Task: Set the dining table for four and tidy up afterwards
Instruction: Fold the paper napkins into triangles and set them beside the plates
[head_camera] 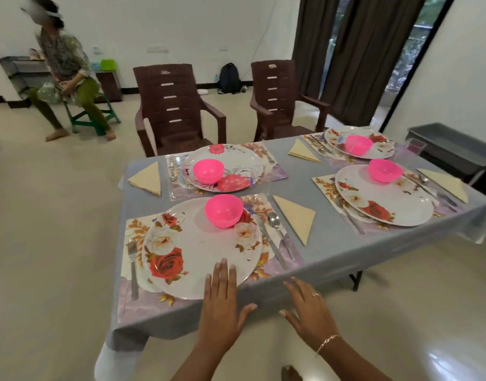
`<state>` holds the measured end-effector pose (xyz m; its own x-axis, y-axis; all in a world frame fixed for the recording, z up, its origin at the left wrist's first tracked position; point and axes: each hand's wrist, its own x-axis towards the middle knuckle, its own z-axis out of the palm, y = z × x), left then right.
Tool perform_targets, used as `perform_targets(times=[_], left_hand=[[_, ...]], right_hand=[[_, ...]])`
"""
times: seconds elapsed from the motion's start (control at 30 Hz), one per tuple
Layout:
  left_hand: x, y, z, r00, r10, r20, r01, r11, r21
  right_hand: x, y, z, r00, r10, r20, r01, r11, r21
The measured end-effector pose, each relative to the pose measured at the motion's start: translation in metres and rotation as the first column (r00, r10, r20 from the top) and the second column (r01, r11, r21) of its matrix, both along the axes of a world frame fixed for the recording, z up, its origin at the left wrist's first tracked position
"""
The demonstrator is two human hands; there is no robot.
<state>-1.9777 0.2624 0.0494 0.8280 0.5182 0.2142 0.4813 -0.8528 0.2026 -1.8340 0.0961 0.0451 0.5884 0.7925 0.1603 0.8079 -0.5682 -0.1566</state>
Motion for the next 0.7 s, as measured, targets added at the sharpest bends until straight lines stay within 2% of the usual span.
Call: perform_targets(times=[0.23,0.33,0.53,0.7], left_hand=[[0.087,-0.032,0.003,0.979,-0.202,0.027,0.200,0.978,0.061],[0.139,-0.051,0.009,0.974,-0.222,0.049,0.220,0.974,0.044],[0.252,-0.105,0.017,0.930,-0.357,0.088,0.348,0.932,0.103],[0.330,-0.151,0.024,0.901,-0.418,0.116,0.406,0.907,0.113]], right_hand=[[0.060,-0.052,0.005,0.992,-0.128,-0.017,0.129,0.991,0.034],[0.098,-0.075,0.013,0.982,-0.184,-0.043,0.186,0.981,0.053],[0.177,-0.131,0.020,0.956,-0.292,0.020,0.288,0.951,0.108],[0.235,-0.178,0.029,0.940,-0.339,-0.029,0.339,0.929,0.146]])
